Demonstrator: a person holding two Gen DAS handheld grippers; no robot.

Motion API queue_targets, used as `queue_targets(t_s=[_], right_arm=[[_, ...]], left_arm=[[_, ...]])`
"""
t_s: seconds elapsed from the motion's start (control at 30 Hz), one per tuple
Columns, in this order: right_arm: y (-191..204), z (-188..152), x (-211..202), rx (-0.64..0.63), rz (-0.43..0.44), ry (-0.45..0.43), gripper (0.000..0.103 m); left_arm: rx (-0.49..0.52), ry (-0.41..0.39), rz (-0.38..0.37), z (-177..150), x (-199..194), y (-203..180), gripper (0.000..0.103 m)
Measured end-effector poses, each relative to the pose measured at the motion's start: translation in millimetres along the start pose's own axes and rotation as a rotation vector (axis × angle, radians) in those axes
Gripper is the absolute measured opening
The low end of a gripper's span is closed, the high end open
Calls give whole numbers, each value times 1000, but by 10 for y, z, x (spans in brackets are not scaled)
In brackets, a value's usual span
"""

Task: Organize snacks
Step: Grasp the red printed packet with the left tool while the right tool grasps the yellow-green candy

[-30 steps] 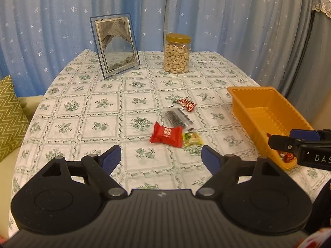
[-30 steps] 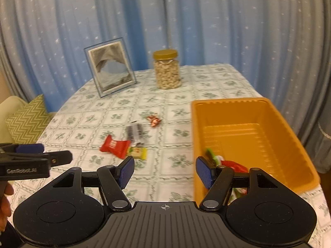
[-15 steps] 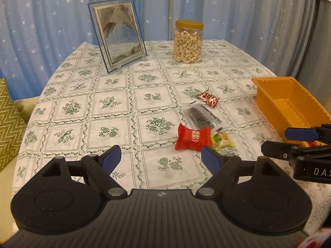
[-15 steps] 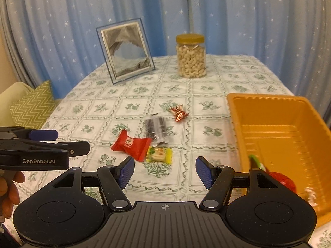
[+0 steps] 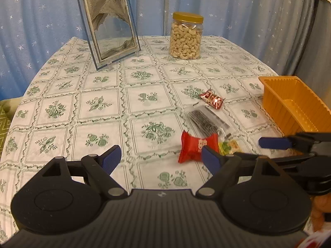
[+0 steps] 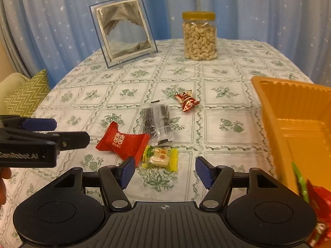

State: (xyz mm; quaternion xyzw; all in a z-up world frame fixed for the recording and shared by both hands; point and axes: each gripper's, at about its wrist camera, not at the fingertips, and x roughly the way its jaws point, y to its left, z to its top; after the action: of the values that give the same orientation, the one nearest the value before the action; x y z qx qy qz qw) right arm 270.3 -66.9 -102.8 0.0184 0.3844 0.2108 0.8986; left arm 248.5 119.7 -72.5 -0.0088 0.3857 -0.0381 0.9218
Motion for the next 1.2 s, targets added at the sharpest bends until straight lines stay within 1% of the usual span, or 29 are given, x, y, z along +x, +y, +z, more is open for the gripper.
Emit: queue_targets(t_s=[0.13,0.2,0.37,0.43,0.47,0.6,0.93,1.03,1.1,1.2], right_arm=[[-20,11,147,28,11,10,64],[-20,11,196,23,9,8,52],[54,3,246,-38,-24,-12,51],[85,-13,252,-69,-44,-16,45],[85,-18,248,-77,-51,-19,34],[53,-39,194,-81,-71,-29,28],[-100,-54,-74,-18,-121,-64,27],[-112,-89,-117,-23,-127,-60,27],[-111,-102,-128,-27,-130,-60,27],[-113,-108,-146,-27,-127,-63,27]], left_arm=[[-28,-3,-13,42,32,36,83],[-24,1,-8,40,48,27,83],[-10,8,-9,27,79,-12,83],[-5,14,-8,20,98,-31,83],[-2,14,-8,15,104,-39,83],[2,16,-15,-2,122,-57,83],[67,24,-40,-25,244,-214,83],[86,25,-50,-18,303,-267,80],[90,25,-65,-11,342,-297,76],[78,33,-94,-5,413,-323,76]])
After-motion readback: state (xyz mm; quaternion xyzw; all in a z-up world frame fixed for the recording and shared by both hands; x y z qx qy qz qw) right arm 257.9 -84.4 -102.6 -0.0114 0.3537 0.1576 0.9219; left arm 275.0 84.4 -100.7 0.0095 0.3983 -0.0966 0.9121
